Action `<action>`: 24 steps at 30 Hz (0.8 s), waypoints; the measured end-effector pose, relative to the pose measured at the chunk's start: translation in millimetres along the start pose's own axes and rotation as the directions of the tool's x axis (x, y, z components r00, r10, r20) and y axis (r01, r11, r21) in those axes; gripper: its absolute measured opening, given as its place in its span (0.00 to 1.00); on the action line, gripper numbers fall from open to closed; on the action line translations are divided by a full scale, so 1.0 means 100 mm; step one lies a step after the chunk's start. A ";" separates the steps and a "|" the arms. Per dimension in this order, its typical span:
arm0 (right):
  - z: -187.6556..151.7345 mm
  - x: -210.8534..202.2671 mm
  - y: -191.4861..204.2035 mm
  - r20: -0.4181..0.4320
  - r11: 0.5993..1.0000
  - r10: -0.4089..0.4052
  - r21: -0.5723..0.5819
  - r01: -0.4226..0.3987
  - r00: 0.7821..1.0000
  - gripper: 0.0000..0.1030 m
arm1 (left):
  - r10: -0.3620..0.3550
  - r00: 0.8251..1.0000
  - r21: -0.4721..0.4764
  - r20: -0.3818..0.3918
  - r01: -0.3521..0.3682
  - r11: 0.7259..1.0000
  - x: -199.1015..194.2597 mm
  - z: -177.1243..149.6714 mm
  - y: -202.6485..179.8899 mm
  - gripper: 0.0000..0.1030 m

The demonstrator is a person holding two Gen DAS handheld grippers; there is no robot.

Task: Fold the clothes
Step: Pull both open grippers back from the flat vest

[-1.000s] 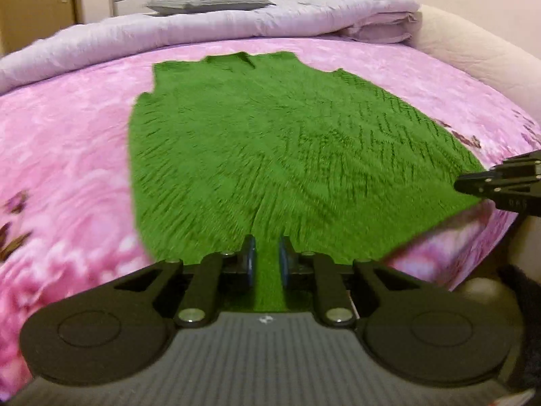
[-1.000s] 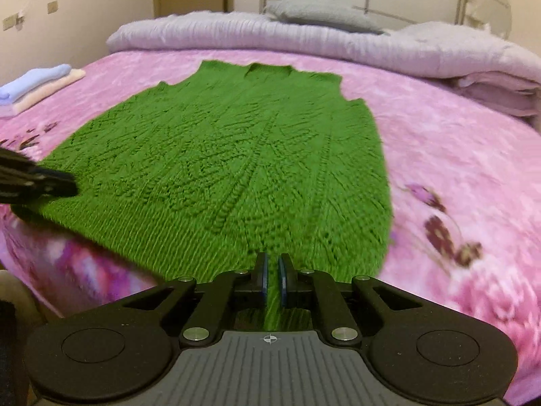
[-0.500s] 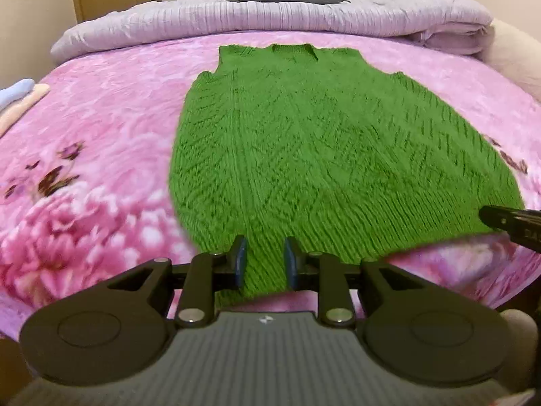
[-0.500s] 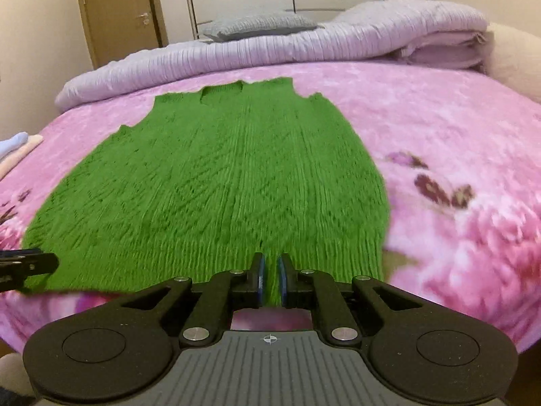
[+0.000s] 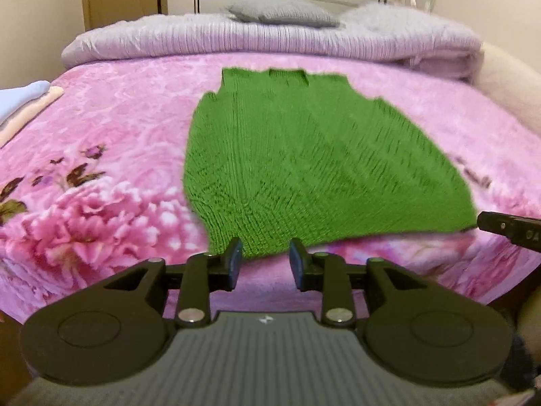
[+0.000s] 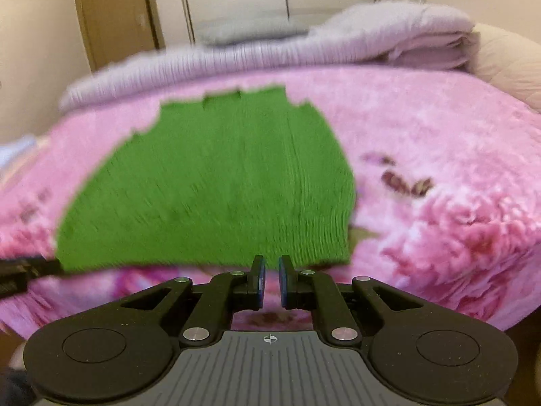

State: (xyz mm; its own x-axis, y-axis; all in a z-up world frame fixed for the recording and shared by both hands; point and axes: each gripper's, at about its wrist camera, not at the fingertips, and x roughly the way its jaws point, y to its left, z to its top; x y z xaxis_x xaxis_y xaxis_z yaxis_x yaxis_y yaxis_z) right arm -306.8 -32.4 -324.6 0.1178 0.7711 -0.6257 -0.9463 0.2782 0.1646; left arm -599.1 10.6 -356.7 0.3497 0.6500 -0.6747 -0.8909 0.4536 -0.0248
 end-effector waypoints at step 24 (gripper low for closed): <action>0.25 -0.78 0.10 0.098 0.997 0.071 -0.008 -0.070 0.993 0.75 | 0.007 0.998 0.043 0.057 -0.009 0.999 -0.62 0.20 -0.09 0.33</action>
State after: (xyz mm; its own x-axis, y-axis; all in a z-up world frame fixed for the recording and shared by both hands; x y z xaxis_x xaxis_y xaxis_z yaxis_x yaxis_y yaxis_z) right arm -318.4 -75.9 -255.0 0.0795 0.8411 -0.5350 -0.9547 0.2187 0.2020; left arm -607.1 -21.7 -300.1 0.3594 0.6867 -0.6319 -0.8808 0.4733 0.0133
